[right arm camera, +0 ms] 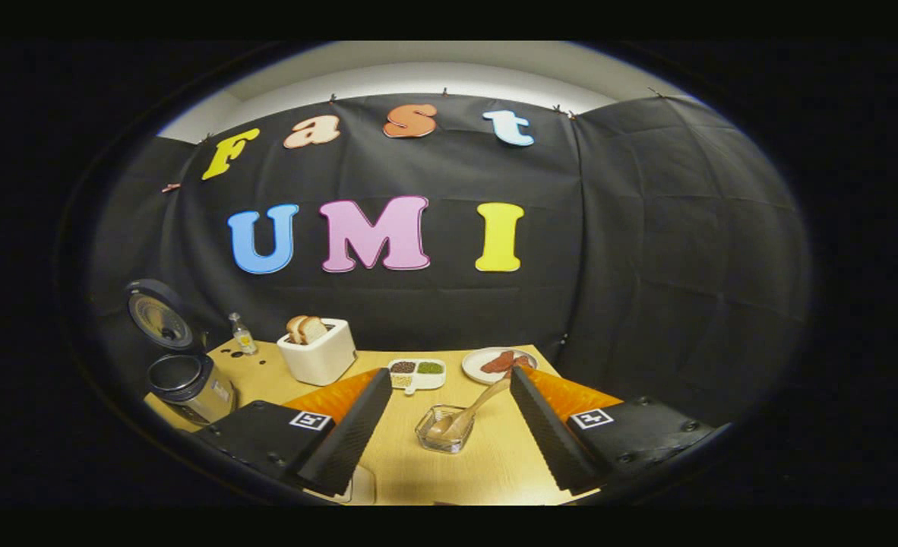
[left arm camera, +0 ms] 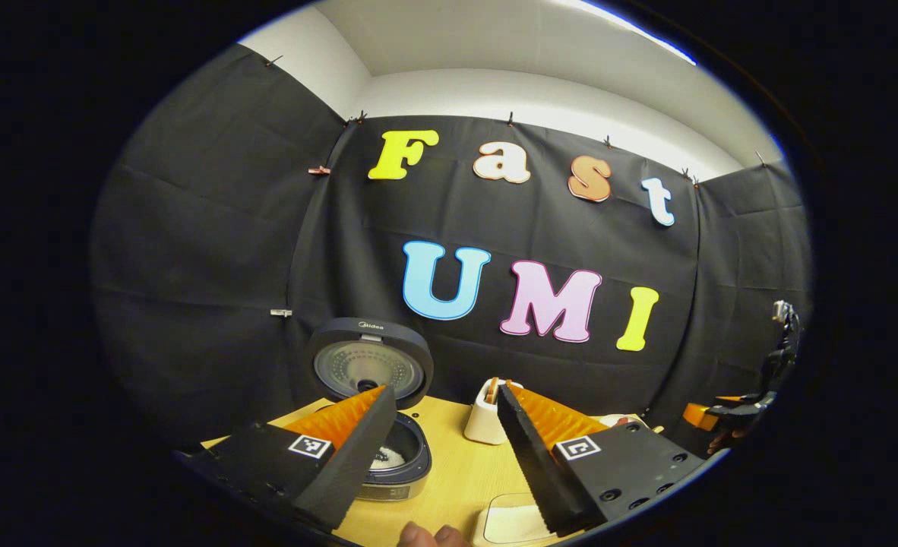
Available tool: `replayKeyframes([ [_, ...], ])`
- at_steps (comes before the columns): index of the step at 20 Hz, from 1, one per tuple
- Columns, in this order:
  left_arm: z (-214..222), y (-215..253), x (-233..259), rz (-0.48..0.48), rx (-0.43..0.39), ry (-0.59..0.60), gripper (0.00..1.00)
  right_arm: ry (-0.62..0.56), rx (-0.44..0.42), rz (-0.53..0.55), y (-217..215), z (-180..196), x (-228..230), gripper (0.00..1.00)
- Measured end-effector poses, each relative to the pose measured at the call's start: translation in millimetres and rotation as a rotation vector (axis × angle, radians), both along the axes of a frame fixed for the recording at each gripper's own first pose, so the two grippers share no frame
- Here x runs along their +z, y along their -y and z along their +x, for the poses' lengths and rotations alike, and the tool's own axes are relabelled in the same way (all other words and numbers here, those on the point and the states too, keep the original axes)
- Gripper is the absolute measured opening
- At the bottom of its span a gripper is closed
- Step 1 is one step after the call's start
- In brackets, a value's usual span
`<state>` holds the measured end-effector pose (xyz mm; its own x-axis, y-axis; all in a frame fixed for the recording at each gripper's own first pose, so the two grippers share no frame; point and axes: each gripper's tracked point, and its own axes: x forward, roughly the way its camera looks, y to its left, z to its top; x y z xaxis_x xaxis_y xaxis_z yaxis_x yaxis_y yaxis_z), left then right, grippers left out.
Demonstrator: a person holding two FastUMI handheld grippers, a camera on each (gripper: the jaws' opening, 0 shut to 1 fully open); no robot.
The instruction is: Close the left gripper, press the button to open the rice cooker; take a wooden spoon from the chopstick holder with the right hand, scoop a spoonful of rice and pour it into the rice cooker, then put the wooden spoon back into the chopstick holder.
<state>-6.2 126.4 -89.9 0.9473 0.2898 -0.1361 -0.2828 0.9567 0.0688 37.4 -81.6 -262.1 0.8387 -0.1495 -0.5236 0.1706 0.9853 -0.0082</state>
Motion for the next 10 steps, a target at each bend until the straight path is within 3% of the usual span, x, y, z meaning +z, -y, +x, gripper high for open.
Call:
replayKeyframes([
  [5,-2.1,15.7,-8.5,0.024,0.040,-0.040,0.92,-0.062,-0.016,0.018,31.8,17.8,-55.7,0.98],
  [10,-1.5,17.0,-22.8,-0.026,0.130,-0.073,0.92,-0.116,-0.014,0.035,53.9,31.9,-110.2,0.98],
])
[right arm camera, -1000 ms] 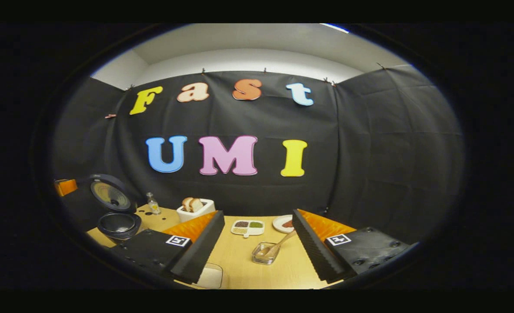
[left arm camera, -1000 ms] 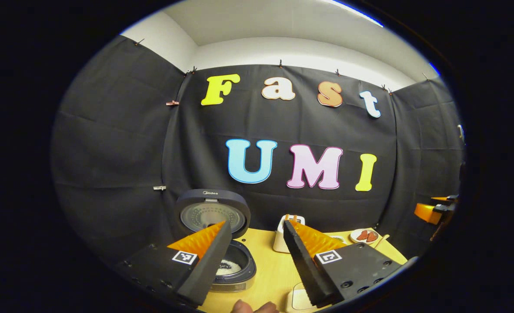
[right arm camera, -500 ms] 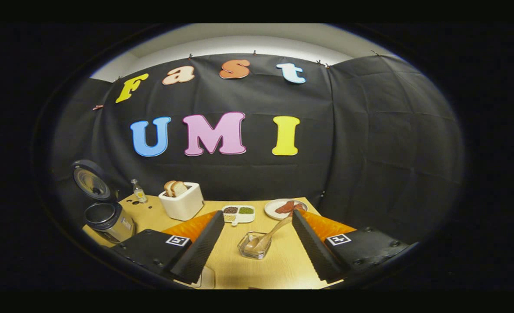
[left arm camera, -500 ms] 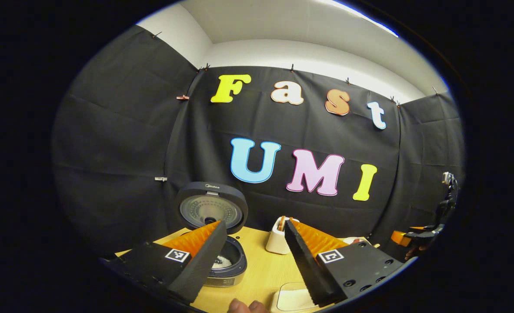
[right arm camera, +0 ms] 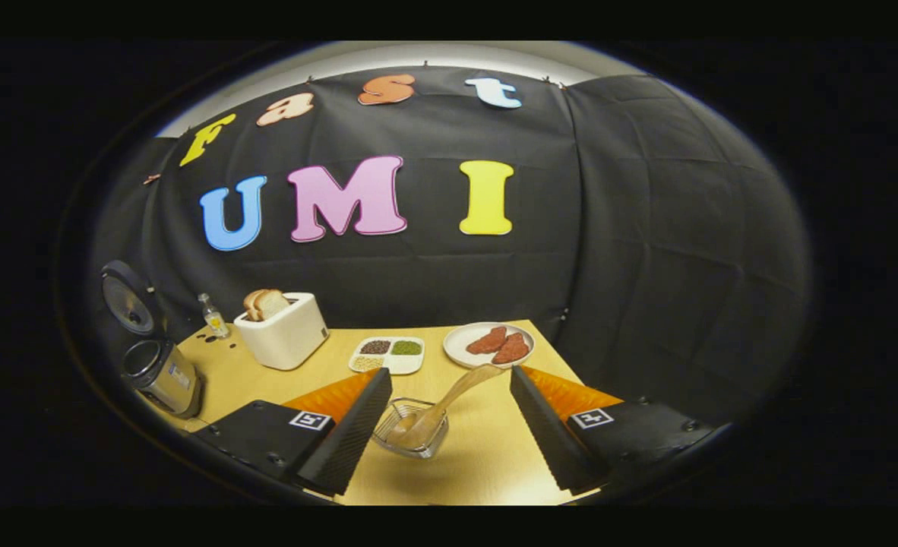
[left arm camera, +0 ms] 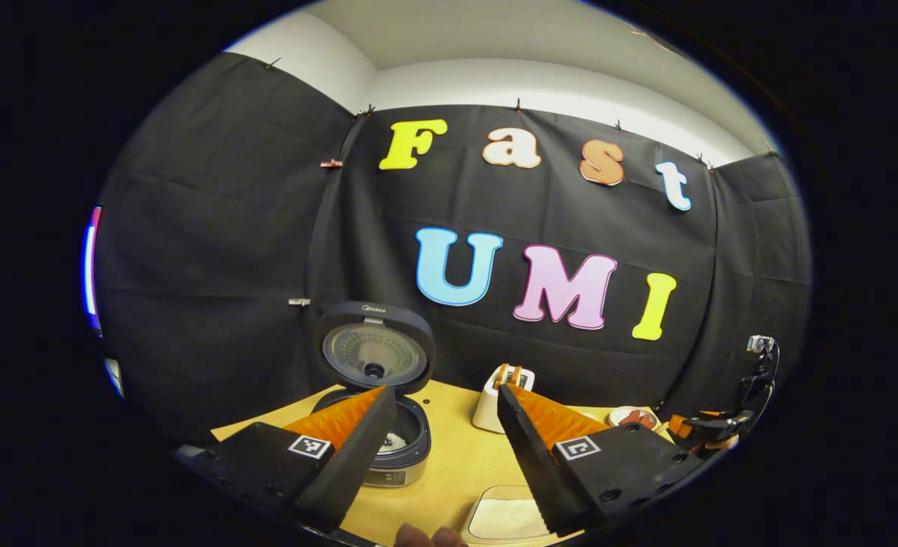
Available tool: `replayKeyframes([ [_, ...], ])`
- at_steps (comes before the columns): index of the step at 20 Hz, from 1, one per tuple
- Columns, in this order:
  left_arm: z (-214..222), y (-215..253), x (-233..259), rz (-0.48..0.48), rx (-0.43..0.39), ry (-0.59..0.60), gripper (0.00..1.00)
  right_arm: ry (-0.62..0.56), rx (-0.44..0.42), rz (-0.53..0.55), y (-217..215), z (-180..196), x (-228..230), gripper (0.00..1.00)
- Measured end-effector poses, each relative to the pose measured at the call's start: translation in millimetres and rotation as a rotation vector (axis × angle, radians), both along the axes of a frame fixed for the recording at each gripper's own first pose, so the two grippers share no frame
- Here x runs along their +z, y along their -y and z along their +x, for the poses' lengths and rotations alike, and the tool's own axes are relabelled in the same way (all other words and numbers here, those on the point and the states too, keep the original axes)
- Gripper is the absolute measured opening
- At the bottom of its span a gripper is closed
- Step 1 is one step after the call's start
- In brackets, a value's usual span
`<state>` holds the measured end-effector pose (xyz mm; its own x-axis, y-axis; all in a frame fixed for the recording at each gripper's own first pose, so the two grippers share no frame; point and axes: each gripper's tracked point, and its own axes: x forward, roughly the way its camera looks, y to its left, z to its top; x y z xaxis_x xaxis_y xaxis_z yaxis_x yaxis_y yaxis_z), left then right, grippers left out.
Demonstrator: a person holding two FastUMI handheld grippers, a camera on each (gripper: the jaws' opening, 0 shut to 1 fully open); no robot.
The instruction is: Close the left gripper, press the button to open the rice cooker; take a wooden spoon from the chopstick holder with the right hand, scoop a spoonful of rice and pour it into the rice cooker, then put the wooden spoon back into the chopstick holder.
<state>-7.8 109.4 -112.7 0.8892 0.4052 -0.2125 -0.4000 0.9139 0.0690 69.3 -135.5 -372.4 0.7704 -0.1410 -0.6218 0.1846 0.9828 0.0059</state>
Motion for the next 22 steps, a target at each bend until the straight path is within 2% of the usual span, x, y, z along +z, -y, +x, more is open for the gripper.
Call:
replayKeyframes([
  [4,1.4,8.5,-3.0,0.022,0.036,-0.025,0.92,-0.039,-0.013,0.016,14.6,8.0,-42.4,0.99],
  [12,3.9,26.0,-14.8,0.066,0.043,-0.115,0.92,-0.134,-0.060,0.101,19.1,24.4,-119.4,0.95],
  [13,3.1,25.3,-16.0,0.070,0.042,-0.125,0.92,-0.144,-0.061,0.105,17.9,25.0,-125.2,0.92],
  [14,3.0,26.0,-14.8,0.074,0.042,-0.129,0.92,-0.153,-0.061,0.123,16.6,26.0,-130.4,0.75],
  [15,3.0,25.2,-13.3,0.078,0.042,-0.129,0.92,-0.158,-0.063,0.164,9.9,27.4,-129.5,0.68],
  [16,2.2,24.7,-11.3,0.082,0.044,-0.130,0.92,-0.169,-0.065,0.192,3.8,28.7,-131.5,0.53],
  [18,0.9,24.3,-10.1,0.084,0.045,-0.125,0.92,-0.173,-0.060,0.206,0.0,30.1,-132.4,0.32],
  [19,-1.5,24.6,-9.7,0.082,0.046,-0.123,0.92,-0.175,-0.054,0.221,-2.3,30.2,-128.4,0.25],
  [20,-3.8,24.6,-8.9,0.079,0.049,-0.121,0.92,-0.171,-0.044,0.248,-7.4,32.9,-128.6,0.30],
  [22,-9.5,24.2,-10.5,0.071,0.056,-0.121,0.92,-0.185,-0.037,0.273,-9.5,35.2,-131.6,0.19],
])
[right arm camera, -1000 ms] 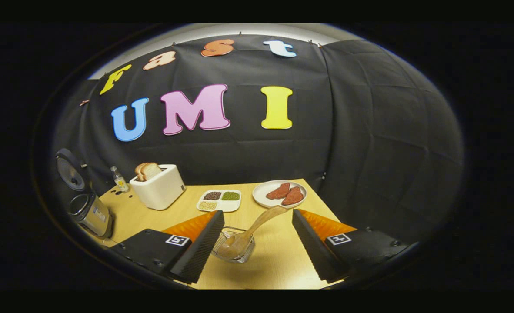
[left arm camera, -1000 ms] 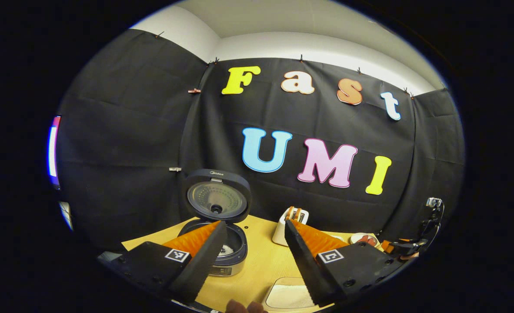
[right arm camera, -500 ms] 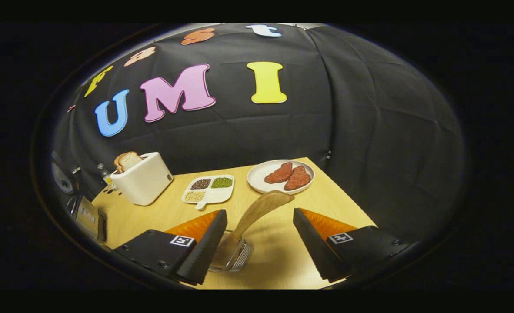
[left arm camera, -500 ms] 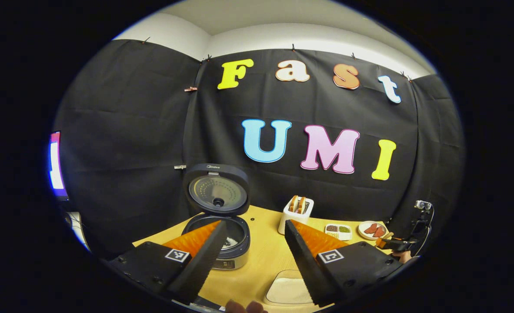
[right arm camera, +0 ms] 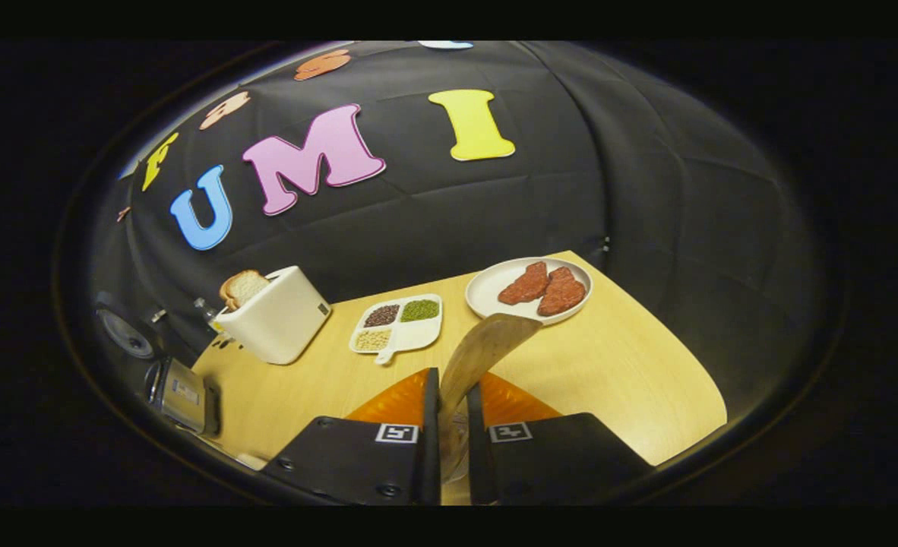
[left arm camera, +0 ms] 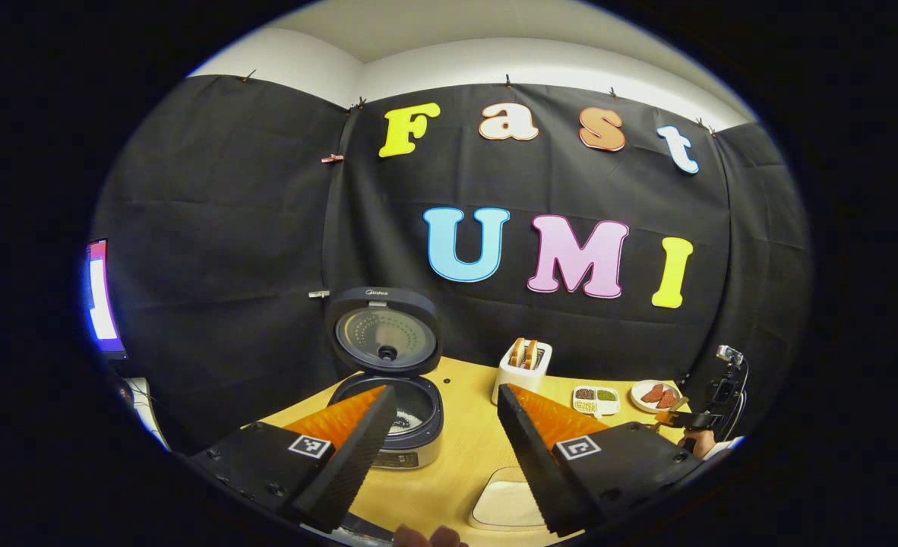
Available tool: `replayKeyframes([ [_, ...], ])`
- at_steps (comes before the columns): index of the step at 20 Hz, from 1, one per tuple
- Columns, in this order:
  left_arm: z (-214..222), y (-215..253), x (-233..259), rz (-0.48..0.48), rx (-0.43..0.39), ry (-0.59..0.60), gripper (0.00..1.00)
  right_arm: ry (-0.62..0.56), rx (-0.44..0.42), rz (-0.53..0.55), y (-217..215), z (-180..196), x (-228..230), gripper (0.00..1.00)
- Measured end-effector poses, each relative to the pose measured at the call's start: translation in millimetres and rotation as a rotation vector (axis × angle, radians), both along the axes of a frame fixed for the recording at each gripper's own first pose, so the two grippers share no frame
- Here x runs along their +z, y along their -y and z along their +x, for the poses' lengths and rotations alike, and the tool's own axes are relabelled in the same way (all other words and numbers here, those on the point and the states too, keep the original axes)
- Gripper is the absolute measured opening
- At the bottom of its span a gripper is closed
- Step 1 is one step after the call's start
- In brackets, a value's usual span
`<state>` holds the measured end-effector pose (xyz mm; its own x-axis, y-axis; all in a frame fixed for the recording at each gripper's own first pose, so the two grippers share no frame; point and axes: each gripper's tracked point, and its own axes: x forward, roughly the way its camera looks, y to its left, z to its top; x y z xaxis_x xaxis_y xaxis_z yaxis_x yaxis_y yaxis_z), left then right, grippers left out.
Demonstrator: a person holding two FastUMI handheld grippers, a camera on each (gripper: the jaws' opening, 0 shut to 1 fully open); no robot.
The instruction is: Close the left gripper, press the button to open the rice cooker; take a wooden spoon from the chopstick holder with the right hand, scoop a spoonful of rice and pour it into the rice cooker, then put the wooden spoon back into the chopstick holder.
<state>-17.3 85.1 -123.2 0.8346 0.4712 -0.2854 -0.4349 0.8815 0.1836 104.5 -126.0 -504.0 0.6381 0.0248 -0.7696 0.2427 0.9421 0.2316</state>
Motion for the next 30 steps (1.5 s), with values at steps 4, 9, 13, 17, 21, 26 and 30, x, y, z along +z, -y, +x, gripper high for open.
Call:
replayKeyframes([
  [4,-7.6,4.2,3.3,0.009,-0.001,0.001,0.92,-0.009,0.039,0.035,-14.5,3.3,7.3,0.11],
  [9,-13.1,7.6,17.5,0.038,-0.017,0.030,0.92,-0.003,0.011,0.066,-9.6,-5.9,38.3,0.10],
  [13,-14.0,2.7,11.7,-0.005,-0.022,0.049,0.92,0.019,0.024,0.088,-8.3,-10.0,64.9,0.05],
  [17,-8.8,-1.5,11.8,-0.031,-0.064,0.073,0.92,0.068,0.055,0.046,-16.0,-14.1,106.5,0.10],
  [21,0.4,-17.7,12.1,-0.056,-0.134,0.087,0.92,0.121,0.109,-0.010,-43.1,-28.1,164.0,0.05],
  [26,1.6,-48.3,11.7,-0.141,-0.203,0.116,0.92,0.089,0.151,0.074,-127.6,-74.2,211.1,0.10],
  [30,1.0,-76.5,11.3,-0.172,-0.263,0.127,0.92,0.051,0.172,0.080,-189.0,-107.4,211.8,0.10],
])
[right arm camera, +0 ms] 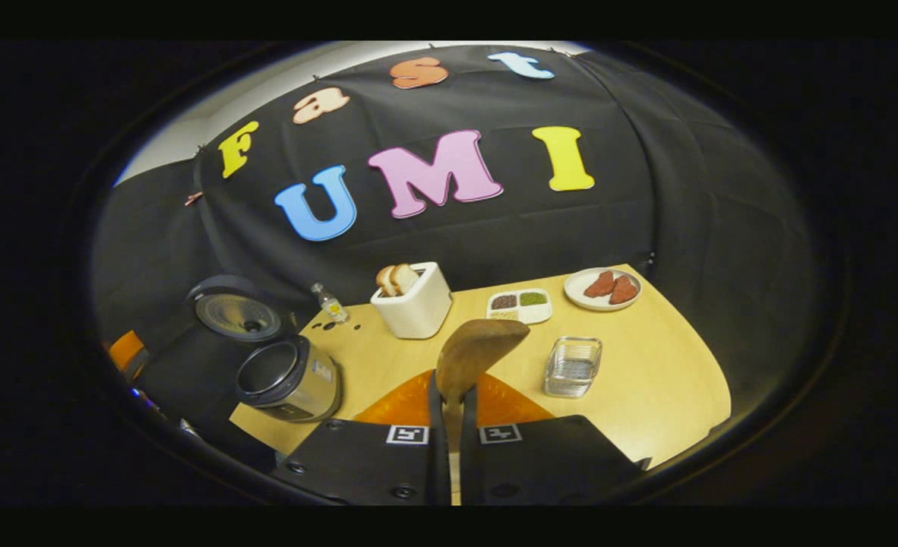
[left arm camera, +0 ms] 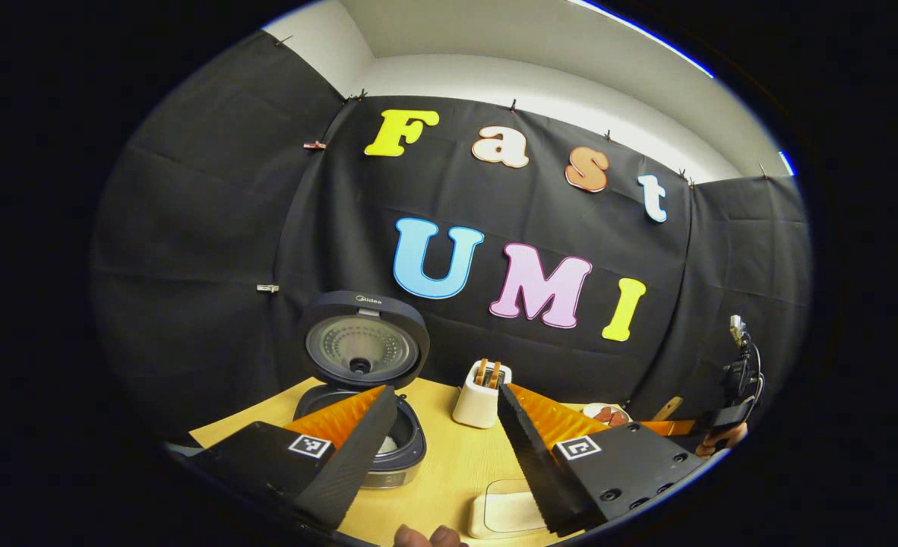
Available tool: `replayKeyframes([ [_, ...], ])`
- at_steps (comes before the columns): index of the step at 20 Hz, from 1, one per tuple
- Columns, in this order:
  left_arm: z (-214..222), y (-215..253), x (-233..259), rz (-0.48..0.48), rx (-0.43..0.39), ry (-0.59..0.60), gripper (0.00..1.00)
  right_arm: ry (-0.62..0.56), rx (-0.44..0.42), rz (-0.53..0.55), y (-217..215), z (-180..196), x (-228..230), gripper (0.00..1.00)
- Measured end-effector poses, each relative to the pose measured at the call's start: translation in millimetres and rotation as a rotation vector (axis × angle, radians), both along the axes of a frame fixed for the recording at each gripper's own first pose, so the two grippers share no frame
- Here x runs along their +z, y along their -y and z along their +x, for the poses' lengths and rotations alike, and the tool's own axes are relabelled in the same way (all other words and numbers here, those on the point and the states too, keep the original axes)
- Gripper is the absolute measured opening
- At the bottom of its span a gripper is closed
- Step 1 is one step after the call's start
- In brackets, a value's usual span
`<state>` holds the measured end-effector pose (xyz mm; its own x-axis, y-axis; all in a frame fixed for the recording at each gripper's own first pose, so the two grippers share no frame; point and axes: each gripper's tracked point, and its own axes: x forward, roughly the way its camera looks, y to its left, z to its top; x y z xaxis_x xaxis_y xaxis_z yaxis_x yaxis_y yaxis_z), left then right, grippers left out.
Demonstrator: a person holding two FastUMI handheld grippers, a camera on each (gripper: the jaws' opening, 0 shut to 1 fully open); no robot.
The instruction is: Close the left gripper, press the button to open the rice cooker; take a wooden spoon from the chopstick holder with the right hand, scoop a spoonful of rice and pour it into the rice cooker, then put the wooden spoon back into the chopstick holder.
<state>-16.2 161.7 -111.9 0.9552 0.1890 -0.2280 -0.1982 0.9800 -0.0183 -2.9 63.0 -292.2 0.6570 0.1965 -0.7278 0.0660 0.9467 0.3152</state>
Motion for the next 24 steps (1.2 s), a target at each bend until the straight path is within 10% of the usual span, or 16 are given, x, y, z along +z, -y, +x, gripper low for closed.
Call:
replayKeyframes([
  [13,-36.6,-60.4,-13.2,-0.076,0.010,-0.015,0.92,-0.168,0.175,-0.272,-90.8,-52.0,-118.3,0.05],
  [24,-37.6,-72.4,-10.8,-0.083,0.042,-0.003,0.92,-0.232,-0.015,-0.033,-90.1,-44.5,-95.8,0.10],
])
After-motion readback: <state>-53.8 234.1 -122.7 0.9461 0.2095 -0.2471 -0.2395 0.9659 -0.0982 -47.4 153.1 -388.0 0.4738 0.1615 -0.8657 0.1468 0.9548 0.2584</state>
